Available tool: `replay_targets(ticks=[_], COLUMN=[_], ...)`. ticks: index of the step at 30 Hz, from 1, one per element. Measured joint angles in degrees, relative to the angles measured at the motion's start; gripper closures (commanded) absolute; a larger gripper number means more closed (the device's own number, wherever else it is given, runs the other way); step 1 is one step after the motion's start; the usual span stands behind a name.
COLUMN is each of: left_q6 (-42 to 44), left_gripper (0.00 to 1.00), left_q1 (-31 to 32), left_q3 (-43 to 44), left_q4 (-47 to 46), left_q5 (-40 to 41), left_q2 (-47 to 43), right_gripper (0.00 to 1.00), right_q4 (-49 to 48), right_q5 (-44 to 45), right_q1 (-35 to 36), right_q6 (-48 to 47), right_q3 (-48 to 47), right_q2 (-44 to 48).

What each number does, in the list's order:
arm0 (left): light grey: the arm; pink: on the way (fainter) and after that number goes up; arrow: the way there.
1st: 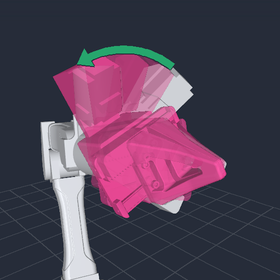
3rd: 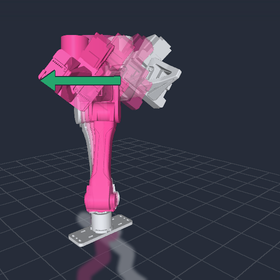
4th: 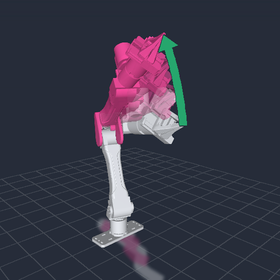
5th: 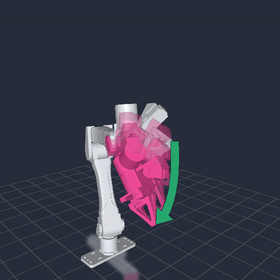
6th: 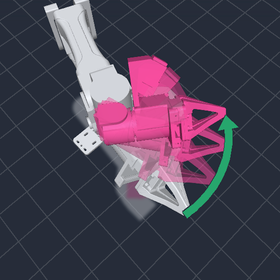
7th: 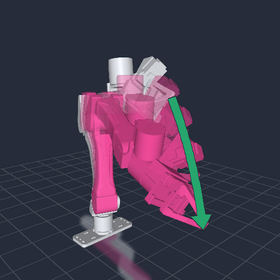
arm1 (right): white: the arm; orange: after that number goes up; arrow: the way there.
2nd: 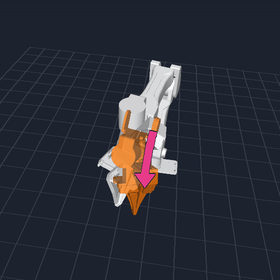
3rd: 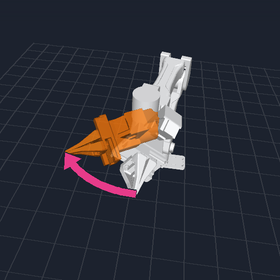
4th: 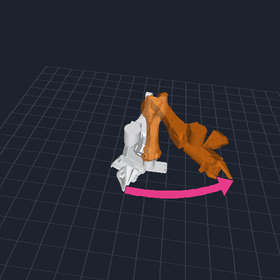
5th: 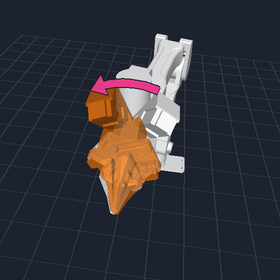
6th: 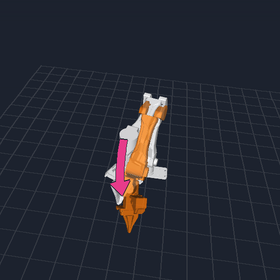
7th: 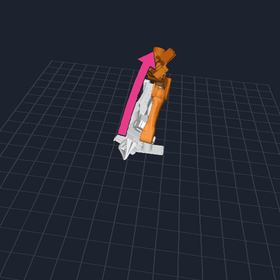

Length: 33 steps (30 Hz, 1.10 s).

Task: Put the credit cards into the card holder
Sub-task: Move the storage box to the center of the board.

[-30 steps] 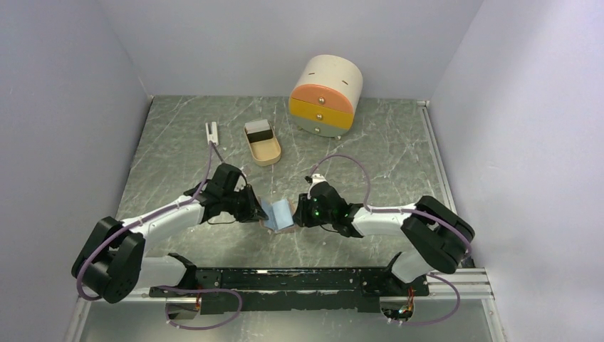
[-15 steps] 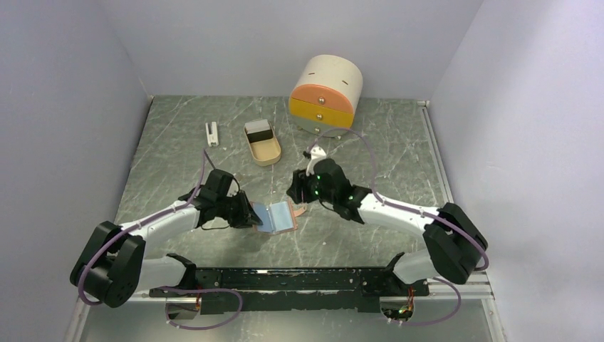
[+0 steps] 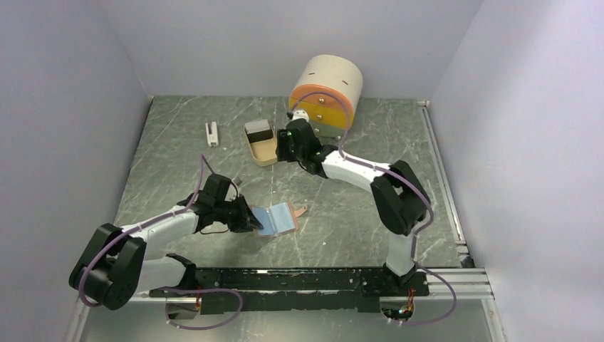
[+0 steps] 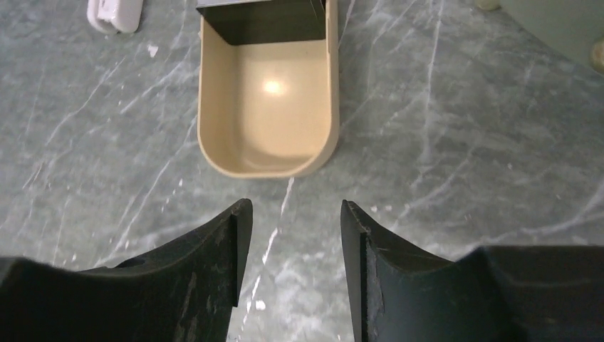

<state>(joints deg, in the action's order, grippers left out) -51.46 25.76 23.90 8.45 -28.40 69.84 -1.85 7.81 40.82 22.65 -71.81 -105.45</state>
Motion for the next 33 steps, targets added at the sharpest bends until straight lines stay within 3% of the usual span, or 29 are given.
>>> replay_targets(ticks=[13, 33], left_q6=[0.04, 0.07], left_gripper=[0.87, 0.87], left_q1=[-0.04, -0.07], left_q3=[-1.22, -1.22], left_q4=[-0.11, -0.07], left_q5=[-0.39, -0.39], left_q2=[-1.27, -1.77], right_gripper=[0.58, 0.86], right_q4=[6.86, 13.99], right_q5=[4.48, 9.68], right_q1=[0.00, 0.04], right_q6=[4.55, 3.08], right_q3=[-18.03, -25.99], right_q2=[-18.05, -23.65])
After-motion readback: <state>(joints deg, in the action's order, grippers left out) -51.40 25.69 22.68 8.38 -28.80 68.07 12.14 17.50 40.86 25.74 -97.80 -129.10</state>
